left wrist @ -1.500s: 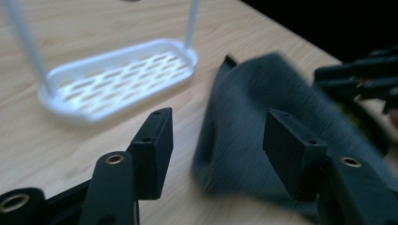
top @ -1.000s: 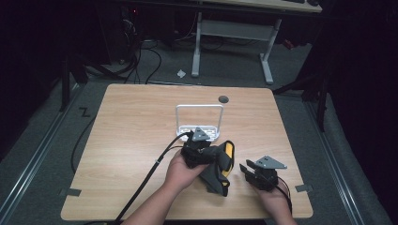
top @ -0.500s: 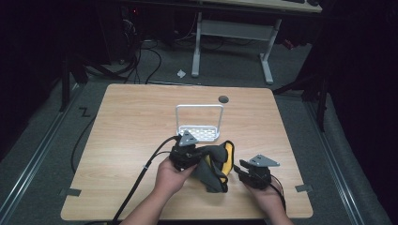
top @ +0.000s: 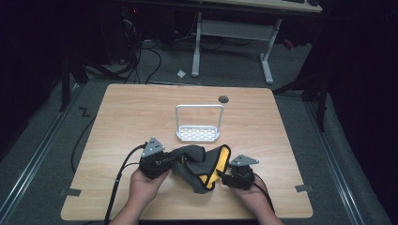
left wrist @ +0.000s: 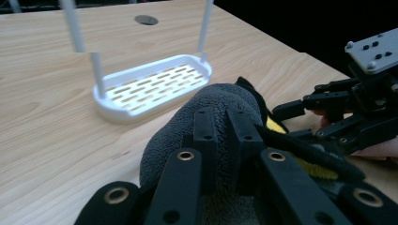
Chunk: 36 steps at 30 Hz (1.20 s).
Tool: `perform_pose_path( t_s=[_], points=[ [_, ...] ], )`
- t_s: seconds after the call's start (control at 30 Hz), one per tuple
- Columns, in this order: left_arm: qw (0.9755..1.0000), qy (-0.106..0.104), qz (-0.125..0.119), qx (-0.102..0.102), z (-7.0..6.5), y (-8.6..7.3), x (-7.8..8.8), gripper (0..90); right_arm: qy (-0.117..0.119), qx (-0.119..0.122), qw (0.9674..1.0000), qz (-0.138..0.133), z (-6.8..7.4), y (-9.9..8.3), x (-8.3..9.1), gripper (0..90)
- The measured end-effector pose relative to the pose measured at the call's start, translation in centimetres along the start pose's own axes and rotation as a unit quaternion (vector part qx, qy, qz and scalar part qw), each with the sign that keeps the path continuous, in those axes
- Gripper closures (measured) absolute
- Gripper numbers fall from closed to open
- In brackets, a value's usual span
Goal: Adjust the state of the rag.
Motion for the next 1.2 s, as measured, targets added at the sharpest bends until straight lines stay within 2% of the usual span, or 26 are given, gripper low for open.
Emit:
perform_pose_path(
  t_s=[0.17, 0.2, 0.27, 0.3, 0.33, 0.4, 0.43, 0.47, 0.5, 0.57, 0.67, 0.8, 0.83, 1.0, 1.1, 1.2],
  points=[
    [0.9998, 0.017, 0.008, 0.004, 1.6, -1.7, 1.5, 83.4, 0.002, 0.009, 1.0, -0.001, 0.8, 0.1, -0.1, 55.5],
    [0.9998, 0.017, 0.008, 0.004, 1.6, -1.7, 1.5, 83.5, 0.002, 0.009, 1.0, -0.001, 0.8, 0.1, -0.1, 55.5],
    [0.9997, 0.023, 0.009, 0.006, 2.2, -2.3, 1.8, 83.6, 0.005, 0.014, 0.9999, 0.0, 1.0, 0.1, 0.0, 62.9],
    [0.9996, 0.025, 0.009, 0.009, 2.4, -2.6, 2.0, 83.6, 0.005, 0.014, 0.9999, 0.0, 1.0, 0.1, 0.0, 62.9],
    [0.9995, 0.028, 0.009, 0.012, 2.8, -2.9, 2.1, 83.7, 0.009, 0.023, 0.9997, 0.002, 1.3, 0.1, 0.0, 71.1],
    [0.999, 0.035, 0.012, 0.023, 3.7, -3.8, 2.4, 83.8, 0.008, 0.04, 0.9991, 0.006, 1.8, 0.1, 0.1, 79.9],
    [0.999, 0.035, 0.012, 0.023, 3.7, -3.8, 2.4, 83.8, 0.002, 0.052, 0.9986, 0.009, 2.0, 0.1, 0.1, 81.4],
    [0.9989, 0.037, 0.015, 0.025, 4.0, -4.1, 2.5, 83.8, 0.002, 0.052, 0.9986, 0.009, 2.0, 0.1, 0.1, 81.4],
    [0.9987, 0.039, 0.013, 0.032, 4.4, -4.4, 2.7, 83.8, -0.01, 0.074, 0.9971, 0.009, 2.2, 0.2, 0.3, 82.5],
    [0.9986, 0.037, 0.01, 0.037, 4.5, -4.4, 2.8, 83.9, -0.011, 0.074, 0.9972, 0.009, 2.2, 0.1, 0.4, 82.6],
    [0.9985, 0.041, 0.009, 0.036, 4.9, -4.6, 2.7, 83.8, -0.02, 0.068, 0.9975, -0.004, 1.4, 0.3, 1.1, 82.8],
    [0.9985, 0.04, 0.017, 0.033, 5.0, -5.1, 2.1, 83.7, -0.044, 0.046, 0.9978, -0.021, -0.9, 0.3, 2.4, 82.9],
    [0.9985, 0.039, 0.018, 0.033, 4.9, -5.1, 2.0, 83.7, -0.044, 0.046, 0.9978, -0.021, -0.9, 0.3, 2.4, 82.9],
    [0.9988, 0.035, 0.019, 0.027, 4.6, -5.1, 1.4, 83.8, -0.072, 0.038, 0.9961, -0.034, -2.6, 0.4, 3.5, 83.5],
    [0.9989, 0.031, 0.023, 0.026, 4.4, -5.2, 1.3, 83.7, -0.072, 0.025, 0.9962, -0.043, -3.1, 0.5, 4.0, 83.5],
    [0.9987, 0.036, 0.027, 0.025, 4.6, -5.5, 1.2, 84.2, -0.083, 0.035, 0.9951, -0.041, -3.2, 0.5, 4.1, 83.8]
  ],
)
Point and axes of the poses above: each handheld gripper's, and its own axes: x roughly backward along the jaws, y roughly out of its top, z roughly to its left, the point moved 8 cm from there along -x, roughly forward along the jaws
